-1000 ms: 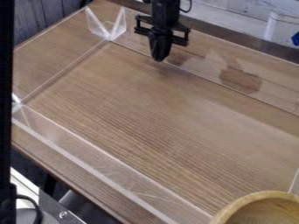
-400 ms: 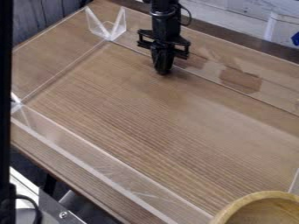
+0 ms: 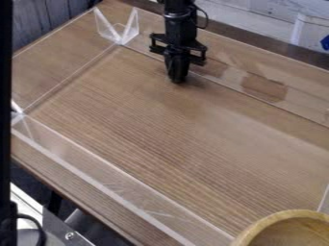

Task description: Remove the green block from inside the brown bowl and put it on the table

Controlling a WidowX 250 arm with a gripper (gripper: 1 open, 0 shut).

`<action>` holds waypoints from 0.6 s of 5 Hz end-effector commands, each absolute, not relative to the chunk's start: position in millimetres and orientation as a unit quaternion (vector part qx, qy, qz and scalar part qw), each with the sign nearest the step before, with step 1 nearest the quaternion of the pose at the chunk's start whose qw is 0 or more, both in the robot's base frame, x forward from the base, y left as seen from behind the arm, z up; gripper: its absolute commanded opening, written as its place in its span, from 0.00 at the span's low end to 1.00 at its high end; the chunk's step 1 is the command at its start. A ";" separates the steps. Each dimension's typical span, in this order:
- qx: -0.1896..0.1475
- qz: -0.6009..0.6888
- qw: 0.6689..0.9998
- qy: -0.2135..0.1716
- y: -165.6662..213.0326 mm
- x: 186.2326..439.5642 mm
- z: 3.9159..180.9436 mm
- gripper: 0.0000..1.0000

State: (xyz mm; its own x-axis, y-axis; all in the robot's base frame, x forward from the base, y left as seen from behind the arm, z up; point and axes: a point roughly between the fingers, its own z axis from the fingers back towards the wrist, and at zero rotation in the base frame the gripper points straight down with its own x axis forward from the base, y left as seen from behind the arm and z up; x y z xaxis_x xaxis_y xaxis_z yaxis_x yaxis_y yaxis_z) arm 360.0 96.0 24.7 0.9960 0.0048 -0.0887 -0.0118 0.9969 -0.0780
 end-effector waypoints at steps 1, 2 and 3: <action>-0.030 -0.005 0.999 -0.014 103.1 372.2 63.1 0.00; -0.038 -0.008 0.999 -0.017 106.1 372.6 61.1 0.00; -0.030 -0.008 0.999 -0.016 104.5 372.3 63.3 0.00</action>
State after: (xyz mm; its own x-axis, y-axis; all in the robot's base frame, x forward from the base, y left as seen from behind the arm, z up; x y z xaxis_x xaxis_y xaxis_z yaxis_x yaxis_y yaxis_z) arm 360.5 99.4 25.2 0.9972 -0.0151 -0.0734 0.0079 0.9952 -0.0979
